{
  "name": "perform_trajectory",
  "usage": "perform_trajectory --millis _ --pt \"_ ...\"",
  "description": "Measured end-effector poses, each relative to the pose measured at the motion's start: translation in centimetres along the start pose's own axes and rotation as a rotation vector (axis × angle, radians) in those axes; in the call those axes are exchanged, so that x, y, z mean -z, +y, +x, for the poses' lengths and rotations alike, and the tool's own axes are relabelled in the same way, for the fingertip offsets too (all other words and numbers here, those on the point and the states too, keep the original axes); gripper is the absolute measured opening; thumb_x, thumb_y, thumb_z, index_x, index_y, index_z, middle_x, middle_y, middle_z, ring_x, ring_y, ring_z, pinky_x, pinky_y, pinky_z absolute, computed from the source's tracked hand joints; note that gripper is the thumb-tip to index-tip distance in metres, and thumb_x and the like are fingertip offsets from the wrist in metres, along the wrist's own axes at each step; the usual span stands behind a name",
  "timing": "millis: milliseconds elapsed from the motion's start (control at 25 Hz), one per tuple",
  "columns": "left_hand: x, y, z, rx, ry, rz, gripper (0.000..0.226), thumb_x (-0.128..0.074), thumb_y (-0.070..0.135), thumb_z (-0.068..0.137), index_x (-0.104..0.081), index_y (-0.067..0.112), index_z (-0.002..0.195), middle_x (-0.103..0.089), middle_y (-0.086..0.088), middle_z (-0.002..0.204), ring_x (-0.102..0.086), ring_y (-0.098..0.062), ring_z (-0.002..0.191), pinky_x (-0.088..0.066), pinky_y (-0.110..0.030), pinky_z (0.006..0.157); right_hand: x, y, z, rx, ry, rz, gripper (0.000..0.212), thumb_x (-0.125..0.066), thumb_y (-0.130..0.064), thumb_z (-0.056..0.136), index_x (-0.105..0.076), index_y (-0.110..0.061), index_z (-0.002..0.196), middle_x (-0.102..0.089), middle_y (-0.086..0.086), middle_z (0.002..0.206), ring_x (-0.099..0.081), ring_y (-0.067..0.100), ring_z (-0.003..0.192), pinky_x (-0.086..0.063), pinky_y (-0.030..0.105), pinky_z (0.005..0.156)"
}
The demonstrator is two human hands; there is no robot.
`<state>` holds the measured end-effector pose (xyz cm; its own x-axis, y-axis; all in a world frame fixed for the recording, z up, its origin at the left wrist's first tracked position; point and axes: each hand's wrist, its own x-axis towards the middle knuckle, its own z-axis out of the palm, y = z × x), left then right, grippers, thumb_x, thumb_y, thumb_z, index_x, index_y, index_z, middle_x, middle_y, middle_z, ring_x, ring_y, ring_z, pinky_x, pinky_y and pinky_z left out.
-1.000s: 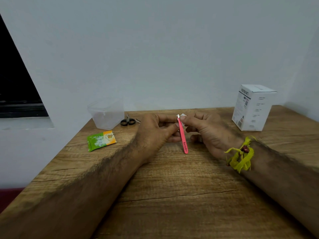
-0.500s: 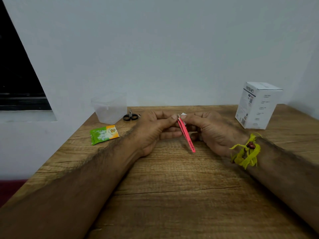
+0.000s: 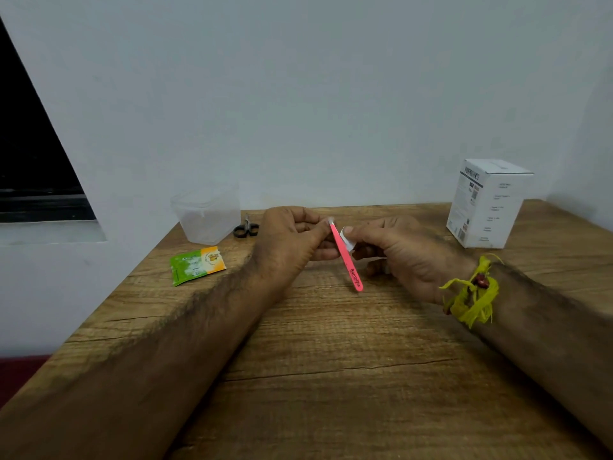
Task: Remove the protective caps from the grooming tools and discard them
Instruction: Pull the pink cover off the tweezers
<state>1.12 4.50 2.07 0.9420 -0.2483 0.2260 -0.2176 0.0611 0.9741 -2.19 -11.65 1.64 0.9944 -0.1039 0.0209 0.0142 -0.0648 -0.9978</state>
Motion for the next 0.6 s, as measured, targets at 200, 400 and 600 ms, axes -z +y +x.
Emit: perform_trajectory --millis 200,400,600 --pt "-0.02 -0.06 0.20 -0.020 0.028 0.092 0.012 -0.069 0.006 0.091 -0.065 -0.005 0.091 -0.074 -0.015 0.069 -0.076 -0.025 0.064 -0.060 -0.026 0.053 0.15 0.18 0.00 0.029 -0.007 -0.111 0.025 -0.072 -0.025 0.089 -0.076 -0.001 0.085 -0.068 0.006 0.080 -0.059 0.012 0.074 -0.041 0.028 0.057" --pt "-0.09 0.14 0.38 0.000 0.045 0.088 0.012 -0.069 0.004 0.092 -0.063 -0.007 0.090 -0.073 -0.019 0.070 -0.075 -0.026 0.063 -0.060 -0.027 0.053 0.00 0.14 -0.01 0.075 0.022 -0.189 0.028 -0.071 -0.028 0.090 -0.077 0.000 0.088 -0.070 0.009 0.083 -0.061 0.012 0.076 -0.041 0.030 0.058" --pt "0.04 0.47 0.41 0.003 0.083 0.102 0.010 -0.067 0.002 0.093 -0.063 -0.004 0.085 -0.072 -0.017 0.069 -0.074 -0.022 0.059 -0.057 -0.023 0.051 0.16 -0.25 -0.35 0.050 0.001 -0.250 0.023 -0.071 -0.028 0.090 -0.078 -0.007 0.083 -0.071 0.008 0.084 -0.060 0.012 0.076 -0.040 0.032 0.062"
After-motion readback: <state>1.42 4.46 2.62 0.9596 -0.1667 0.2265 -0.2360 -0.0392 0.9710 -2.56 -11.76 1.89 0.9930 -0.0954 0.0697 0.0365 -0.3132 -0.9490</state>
